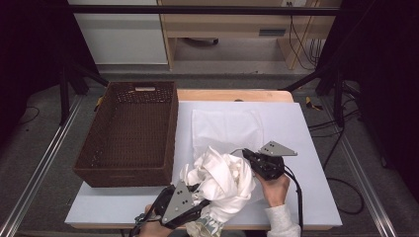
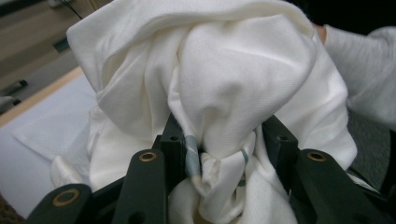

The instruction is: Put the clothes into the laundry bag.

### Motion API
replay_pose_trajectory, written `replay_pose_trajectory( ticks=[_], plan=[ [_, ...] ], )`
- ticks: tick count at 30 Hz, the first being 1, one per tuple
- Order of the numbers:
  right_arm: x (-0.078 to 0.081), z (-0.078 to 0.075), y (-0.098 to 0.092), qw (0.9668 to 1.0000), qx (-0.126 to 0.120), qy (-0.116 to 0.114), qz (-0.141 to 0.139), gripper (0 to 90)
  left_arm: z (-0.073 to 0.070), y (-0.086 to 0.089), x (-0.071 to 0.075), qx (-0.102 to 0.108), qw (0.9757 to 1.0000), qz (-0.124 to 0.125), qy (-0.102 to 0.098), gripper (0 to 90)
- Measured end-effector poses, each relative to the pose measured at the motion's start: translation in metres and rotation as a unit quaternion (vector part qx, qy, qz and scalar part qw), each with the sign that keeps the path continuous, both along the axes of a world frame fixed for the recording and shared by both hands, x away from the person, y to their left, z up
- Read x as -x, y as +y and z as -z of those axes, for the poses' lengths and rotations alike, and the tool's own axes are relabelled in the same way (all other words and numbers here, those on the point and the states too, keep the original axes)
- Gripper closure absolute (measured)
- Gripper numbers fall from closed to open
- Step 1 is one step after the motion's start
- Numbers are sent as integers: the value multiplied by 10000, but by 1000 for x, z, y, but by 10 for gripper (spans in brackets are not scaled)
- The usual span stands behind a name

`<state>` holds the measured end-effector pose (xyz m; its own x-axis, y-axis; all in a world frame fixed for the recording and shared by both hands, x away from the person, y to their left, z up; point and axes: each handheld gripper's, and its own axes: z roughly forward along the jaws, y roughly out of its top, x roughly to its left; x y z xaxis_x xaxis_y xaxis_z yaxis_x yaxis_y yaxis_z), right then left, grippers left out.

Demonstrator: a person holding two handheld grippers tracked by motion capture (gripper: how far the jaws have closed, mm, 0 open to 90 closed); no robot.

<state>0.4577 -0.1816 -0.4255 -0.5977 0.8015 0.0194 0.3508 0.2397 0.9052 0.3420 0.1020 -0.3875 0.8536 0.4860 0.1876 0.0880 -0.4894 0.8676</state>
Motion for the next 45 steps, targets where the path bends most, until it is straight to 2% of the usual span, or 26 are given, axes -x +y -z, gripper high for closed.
replay_pose_trajectory(
  ticks=[4, 8, 14, 17, 20, 24, 26, 27, 30, 33, 35, 36, 37, 38, 40, 42, 43, 44, 45],
  plan=[
    [0, -1, -1, 10000, -47, -46, 42, 887, 16, -11, -4, -296, 9992, 163, 204, 592],
    [0, -1, -1, 10000, -61, -67, 7, 887, 29, -27, -11, -571, 9974, 243, 358, 590],
    [2, -2, -1, 9999, -105, -79, -27, 887, 22, -39, -22, -714, 9962, 268, 431, 587],
    [3, -4, -3, 9998, -147, -95, -17, 887, 23, -42, -28, -763, 9957, 262, 451, 584],
    [4, -4, -2, 9998, -157, -115, -44, 887, 36, -47, -38, -846, 9936, 225, 714, 578],
    [5, -3, 1, 9999, -86, -97, -112, 887, 48, -49, -45, -647, 9934, 236, 916, 526],
    [5, -1, 2, 9999, -51, -62, -115, 886, 49, -48, -46, -620, 9938, 183, 909, 457],
    [5, -1, 2, 9999, -15, -59, -134, 886, 48, -48, -45, -604, 9942, 108, 878, 401],
    [6, -1, 3, 9999, 13, -46, -123, 885, 41, -45, -40, -559, 9969, -54, 551, 236],
    [5, -1, 3, 9999, 4, -26, -119, 885, 34, -46, -42, -274, 9984, -164, 458, 186],
    [6, -1, 3, 9999, 10, -46, -142, 885, 35, -50, -50, -90, 9983, -190, 547, 186],
    [6, -1, 4, 9999, 21, -49, -145, 886, 39, -53, -55, -69, 9979, -217, 607, 188],
    [6, -1, 4, 9999, 12, -38, -143, 886, 44, -56, -61, -3, 9967, -198, 791, 194],
    [6, -1, 5, 9999, 23, -28, -153, 886, 50, -59, -68, 145, 9942, -132, 1062, 217],
    [6, -1, 6, 9998, 41, 0, -175, 886, 57, -62, -74, 235, 9917, -113, 1259, 269],
    [6, 0, 8, 9998, 70, 26, -189, 886, 60, -64, -74, 182, 9923, -53, 1221, 397],
    [5, 1, 8, 9998, 83, 18, -205, 886, 59, -65, -72, 136, 9932, -46, 1155, 498],
    [5, 1, 8, 9998, 81, 24, -203, 886, 57, -65, -67, 95, 9952, -38, 977, 557],
    [5, 1, 8, 9998, 67, 16, -200, 886, 55, -65, -65, 76, 9957, 0, 927, 642]
  ],
)
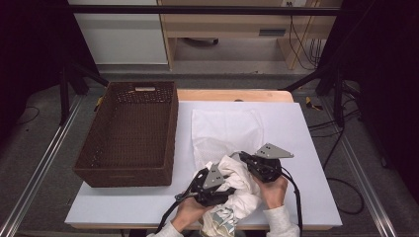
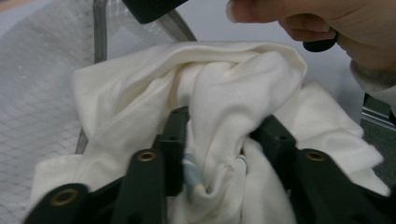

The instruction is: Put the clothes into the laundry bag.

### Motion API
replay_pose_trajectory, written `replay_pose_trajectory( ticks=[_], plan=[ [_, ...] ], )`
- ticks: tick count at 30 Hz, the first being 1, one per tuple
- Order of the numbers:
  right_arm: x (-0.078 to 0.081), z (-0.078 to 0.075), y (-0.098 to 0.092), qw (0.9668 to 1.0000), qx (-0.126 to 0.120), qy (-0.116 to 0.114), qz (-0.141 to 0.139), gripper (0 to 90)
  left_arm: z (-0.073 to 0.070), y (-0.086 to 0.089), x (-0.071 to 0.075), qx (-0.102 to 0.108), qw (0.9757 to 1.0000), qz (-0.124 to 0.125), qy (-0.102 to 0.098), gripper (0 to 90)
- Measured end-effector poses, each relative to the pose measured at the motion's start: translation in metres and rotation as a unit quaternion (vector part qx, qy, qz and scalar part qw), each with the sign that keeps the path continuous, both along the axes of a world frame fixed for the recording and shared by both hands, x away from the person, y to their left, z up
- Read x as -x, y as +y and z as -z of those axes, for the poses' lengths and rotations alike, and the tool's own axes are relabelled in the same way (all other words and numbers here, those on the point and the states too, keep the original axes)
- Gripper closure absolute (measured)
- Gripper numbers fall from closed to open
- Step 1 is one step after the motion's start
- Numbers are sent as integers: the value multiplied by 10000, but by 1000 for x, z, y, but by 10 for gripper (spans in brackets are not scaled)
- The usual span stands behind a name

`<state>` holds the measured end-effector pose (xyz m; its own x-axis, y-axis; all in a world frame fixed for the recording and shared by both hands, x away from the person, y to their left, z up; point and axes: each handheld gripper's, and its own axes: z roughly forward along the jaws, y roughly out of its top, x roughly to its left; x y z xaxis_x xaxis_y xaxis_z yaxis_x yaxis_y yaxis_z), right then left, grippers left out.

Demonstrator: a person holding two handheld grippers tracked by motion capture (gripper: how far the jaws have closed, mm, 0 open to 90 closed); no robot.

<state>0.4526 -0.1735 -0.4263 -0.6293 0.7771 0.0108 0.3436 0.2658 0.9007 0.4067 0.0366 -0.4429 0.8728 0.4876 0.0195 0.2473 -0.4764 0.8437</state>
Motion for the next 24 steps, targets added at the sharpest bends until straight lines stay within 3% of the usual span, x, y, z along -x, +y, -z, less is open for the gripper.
replay_pose_trajectory(
  ticks=[3, 5, 8, 11, 13, 15, 17, 20, 24],
  plan=[
    [1, -1, 0, 10000, -11, -6, -2, 887, -7, 0, 6, 79, 9997, 187, -128, 685],
    [1, -2, 0, 10000, -31, -7, 1, 888, -13, -4, 14, 68, 9985, 434, -327, 691],
    [2, -3, 1, 10000, -39, -53, -17, 888, -15, -13, 14, -57, 9972, 644, -381, 691],
    [4, -6, -1, 9999, -95, -110, -42, 887, -7, -22, 3, -200, 9985, 470, -221, 683],
    [5, -7, -1, 9998, -99, -140, -81, 888, -4, -20, -7, 1, 9996, 282, 9, 656],
    [6, -7, -2, 9998, -104, -147, -113, 888, -6, -15, -11, 65, 9999, 118, 69, 641],
    [7, -7, -3, 9997, -127, -149, -141, 888, -13, -10, -8, 52, 9998, -110, -154, 670],
    [9, -10, -6, 9997, -142, -172, -134, 888, -23, -5, -6, -24, 9990, -247, -361, 696],
    [12, -15, -11, 9997, -62, -254, 29, 888, -31, 6, -10, -133, 9991, -222, -335, 693]
  ],
)
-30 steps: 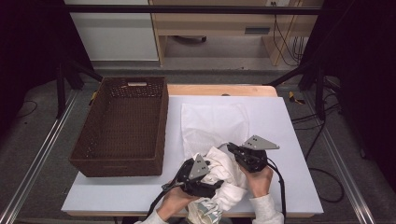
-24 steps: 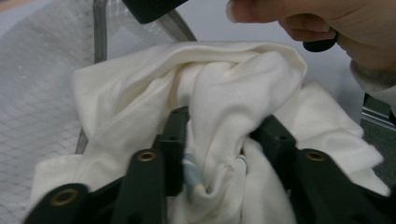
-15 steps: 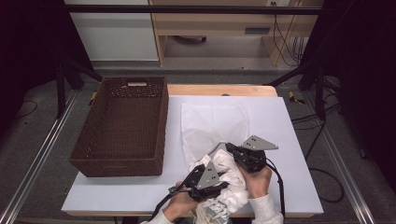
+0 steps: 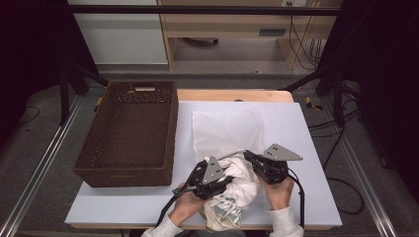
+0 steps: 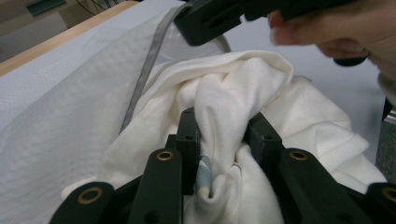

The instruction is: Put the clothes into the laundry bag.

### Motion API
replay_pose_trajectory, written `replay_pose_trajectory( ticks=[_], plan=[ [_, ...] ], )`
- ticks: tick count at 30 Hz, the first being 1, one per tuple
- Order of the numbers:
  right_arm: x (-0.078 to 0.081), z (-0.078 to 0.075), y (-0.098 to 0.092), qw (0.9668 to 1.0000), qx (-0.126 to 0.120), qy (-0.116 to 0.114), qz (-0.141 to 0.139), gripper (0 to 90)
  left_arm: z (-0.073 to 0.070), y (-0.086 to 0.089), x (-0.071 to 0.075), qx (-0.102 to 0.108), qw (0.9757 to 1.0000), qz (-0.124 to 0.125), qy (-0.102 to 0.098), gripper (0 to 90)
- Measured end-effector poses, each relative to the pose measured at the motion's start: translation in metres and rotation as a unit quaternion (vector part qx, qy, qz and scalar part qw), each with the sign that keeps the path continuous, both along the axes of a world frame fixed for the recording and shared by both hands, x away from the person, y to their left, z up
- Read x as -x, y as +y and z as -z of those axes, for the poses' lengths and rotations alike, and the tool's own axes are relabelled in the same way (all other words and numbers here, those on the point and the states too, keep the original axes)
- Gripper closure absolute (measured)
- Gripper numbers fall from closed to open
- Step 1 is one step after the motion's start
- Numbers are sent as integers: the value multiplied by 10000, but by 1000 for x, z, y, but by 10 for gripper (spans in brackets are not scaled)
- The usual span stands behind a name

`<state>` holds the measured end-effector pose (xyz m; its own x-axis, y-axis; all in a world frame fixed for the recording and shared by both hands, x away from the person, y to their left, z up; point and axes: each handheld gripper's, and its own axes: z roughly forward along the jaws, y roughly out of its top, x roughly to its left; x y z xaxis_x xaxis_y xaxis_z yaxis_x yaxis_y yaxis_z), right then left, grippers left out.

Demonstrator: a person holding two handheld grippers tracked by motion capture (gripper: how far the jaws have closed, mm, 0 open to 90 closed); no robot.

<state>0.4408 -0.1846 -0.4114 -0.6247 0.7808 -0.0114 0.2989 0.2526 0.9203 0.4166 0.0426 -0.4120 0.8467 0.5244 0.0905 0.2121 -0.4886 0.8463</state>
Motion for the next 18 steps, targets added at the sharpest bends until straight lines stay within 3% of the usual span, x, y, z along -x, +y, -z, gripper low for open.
replay_pose_trajectory(
  ticks=[3, 5, 9, 12, 15, 18],
  plan=[
    [-1, 0, -3, 10000, -71, 42, -15, 888, 5, 3, -4, -83, 9995, -297, -101, 685],
    [-1, 1, 0, 9999, -71, 61, -73, 888, 17, 0, -13, 90, 9984, -549, -138, 675],
    [0, 3, 11, 9997, 7, 88, -215, 888, 30, -11, -19, 255, 9987, -435, -121, 612],
    [0, 6, 14, 9997, 82, 135, -208, 888, 33, -14, -19, 327, 9990, -290, -94, 466],
    [-1, 8, 11, 9996, 96, 164, -186, 888, 27, -5, -13, 386, 9988, -286, 126, 308],
    [-1, 8, 9, 9997, 93, 181, -158, 887, 16, 9, 2, 295, 9991, -295, 63, 235]
  ],
)
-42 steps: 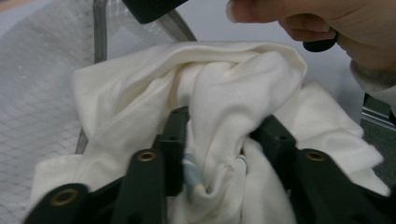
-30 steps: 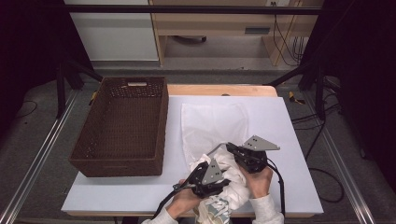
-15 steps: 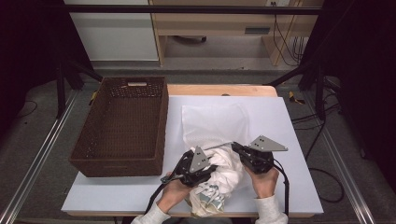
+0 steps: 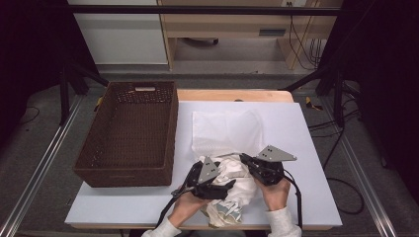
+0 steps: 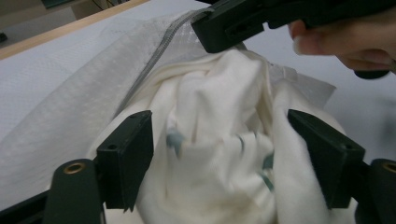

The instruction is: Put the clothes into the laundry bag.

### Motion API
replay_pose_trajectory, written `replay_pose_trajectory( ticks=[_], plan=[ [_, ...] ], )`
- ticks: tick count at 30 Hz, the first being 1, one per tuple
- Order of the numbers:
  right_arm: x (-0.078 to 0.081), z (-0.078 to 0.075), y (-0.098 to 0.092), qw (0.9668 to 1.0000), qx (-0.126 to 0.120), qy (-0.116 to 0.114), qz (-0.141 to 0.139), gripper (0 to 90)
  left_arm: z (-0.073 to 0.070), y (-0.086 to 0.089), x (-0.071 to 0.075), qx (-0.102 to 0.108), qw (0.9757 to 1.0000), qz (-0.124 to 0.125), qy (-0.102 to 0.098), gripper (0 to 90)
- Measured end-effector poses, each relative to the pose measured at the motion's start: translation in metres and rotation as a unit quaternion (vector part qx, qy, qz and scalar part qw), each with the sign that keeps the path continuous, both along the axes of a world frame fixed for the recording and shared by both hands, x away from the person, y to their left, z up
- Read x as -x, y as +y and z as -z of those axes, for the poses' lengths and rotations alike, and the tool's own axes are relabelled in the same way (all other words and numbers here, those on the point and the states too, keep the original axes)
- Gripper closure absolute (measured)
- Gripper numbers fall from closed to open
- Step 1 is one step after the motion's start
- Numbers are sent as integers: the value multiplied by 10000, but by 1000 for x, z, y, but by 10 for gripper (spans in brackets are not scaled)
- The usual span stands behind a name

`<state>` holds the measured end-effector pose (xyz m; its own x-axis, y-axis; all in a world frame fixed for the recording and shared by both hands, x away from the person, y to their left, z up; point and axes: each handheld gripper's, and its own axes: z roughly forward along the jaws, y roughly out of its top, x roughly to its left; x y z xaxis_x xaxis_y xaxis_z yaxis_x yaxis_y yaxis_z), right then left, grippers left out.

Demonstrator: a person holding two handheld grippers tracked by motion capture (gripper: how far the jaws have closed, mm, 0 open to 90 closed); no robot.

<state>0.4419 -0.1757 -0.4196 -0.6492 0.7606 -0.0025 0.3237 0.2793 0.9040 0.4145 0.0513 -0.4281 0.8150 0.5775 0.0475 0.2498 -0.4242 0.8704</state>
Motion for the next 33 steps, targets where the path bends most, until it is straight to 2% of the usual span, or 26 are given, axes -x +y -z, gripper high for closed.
replay_pose_trajectory(
  ticks=[3, 6, 7, 9, 11, 12, 14, 15, 16, 18, 21, 23, 24, 27, 29, 31, 32, 33],
  plan=[
    [0, 0, -1, 10000, 9, 6, 14, 887, -4, 13, 14, -122, 9999, 16, -76, 212],
    [0, 0, -1, 10000, 7, 16, 19, 887, 4, 18, 15, -201, 9998, -49, 3, 209],
    [0, 0, -1, 10000, 12, 23, 24, 886, 10, 18, 12, -198, 9997, -78, 96, 214],
    [0, 1, 0, 10000, 13, 43, 14, 886, 25, 12, 1, -198, 9988, 0, 452, 232],
    [0, 1, 1, 10000, 11, 49, 3, 886, 34, 7, -5, -130, 9985, 59, 526, 282],
    [-1, 2, 1, 10000, 23, 48, 0, 886, 35, 5, -5, -78, 9988, 40, 482, 345],
    [-1, 2, 1, 10000, 29, 63, -2, 887, 31, 4, -3, -34, 9992, 38, 407, 487],
    [-1, 2, 1, 10000, 27, 64, -5, 887, 27, 4, 1, 16, 9996, 56, 266, 566],
    [-1, 2, 1, 10000, 10, 66, -13, 887, 25, 4, 3, 33, 9997, 75, 217, 648],
    [-1, 2, 1, 10000, 3, 54, -15, 887, 19, 4, 6, 128, 9998, 111, 70, 683],
    [0, 0, 0, 10000, -50, 18, -17, 887, 6, 0, 8, 243, 9995, 134, -178, 704],
    [1, -2, -1, 9999, -99, -32, -10, 887, -2, -9, 3, 217, 9994, 125, -241, 708],
    [2, -4, -2, 9999, -104, -74, 20, 887, -3, -14, -3, 150, 9996, 125, -206, 708],
    [5, -8, -5, 9997, -139, -169, 52, 887, 3, -26, -13, -68, 9997, 98, -226, 704],
    [6, -9, -7, 9996, -203, -184, 23, 888, 11, -30, -22, -113, 9998, 46, -156, 691],
    [6, -10, -8, 9996, -246, -167, -16, 888, 20, -33, -29, -181, 9998, 23, -24, 652],
    [6, -9, -7, 9996, -242, -134, -30, 887, 22, -32, -29, -116, 9999, -7, -24, 620],
    [5, -8, -6, 9997, -207, -86, -45, 888, 22, -31, -28, -137, 9999, -38, -75, 580]
  ],
)
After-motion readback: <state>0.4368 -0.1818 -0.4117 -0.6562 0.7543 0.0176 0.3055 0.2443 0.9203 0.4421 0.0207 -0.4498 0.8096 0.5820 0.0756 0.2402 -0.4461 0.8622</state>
